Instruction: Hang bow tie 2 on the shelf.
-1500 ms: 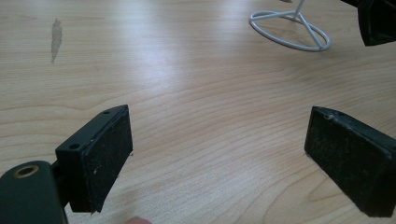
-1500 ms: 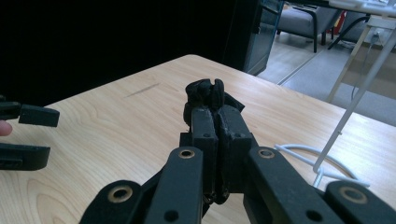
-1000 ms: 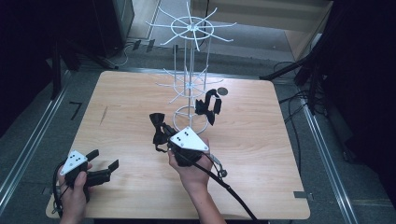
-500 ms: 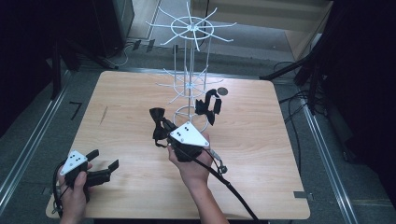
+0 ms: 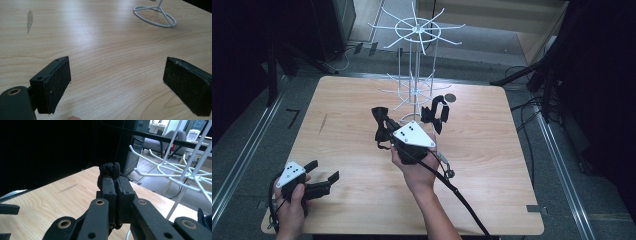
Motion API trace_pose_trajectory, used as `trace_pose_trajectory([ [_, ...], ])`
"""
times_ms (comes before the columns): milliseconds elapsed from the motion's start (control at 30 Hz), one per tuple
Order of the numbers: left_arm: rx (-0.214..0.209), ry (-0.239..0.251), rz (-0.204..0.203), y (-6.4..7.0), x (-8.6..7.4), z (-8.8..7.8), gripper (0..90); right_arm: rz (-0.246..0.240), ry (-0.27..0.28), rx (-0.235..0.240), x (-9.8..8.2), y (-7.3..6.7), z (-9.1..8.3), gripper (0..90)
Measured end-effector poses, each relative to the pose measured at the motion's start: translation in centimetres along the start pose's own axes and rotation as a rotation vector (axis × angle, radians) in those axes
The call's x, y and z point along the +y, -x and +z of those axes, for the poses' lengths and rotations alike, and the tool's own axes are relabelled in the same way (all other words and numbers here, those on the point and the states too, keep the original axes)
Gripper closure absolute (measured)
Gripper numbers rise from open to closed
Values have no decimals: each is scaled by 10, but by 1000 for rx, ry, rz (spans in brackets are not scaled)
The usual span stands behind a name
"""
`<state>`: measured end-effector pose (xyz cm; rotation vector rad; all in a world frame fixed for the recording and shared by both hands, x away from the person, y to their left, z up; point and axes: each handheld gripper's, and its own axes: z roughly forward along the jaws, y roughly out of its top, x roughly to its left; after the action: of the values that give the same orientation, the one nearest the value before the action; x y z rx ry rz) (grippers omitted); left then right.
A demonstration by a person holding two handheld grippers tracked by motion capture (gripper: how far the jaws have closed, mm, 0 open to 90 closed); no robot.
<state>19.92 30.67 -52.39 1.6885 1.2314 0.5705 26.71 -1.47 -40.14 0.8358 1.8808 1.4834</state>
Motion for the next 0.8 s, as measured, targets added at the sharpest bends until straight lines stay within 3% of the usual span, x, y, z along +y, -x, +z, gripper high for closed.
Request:
trace_pose_trajectory([
  [800,0,1,1,0,0,0,86,5,3,-40,19,16,8,876],
])
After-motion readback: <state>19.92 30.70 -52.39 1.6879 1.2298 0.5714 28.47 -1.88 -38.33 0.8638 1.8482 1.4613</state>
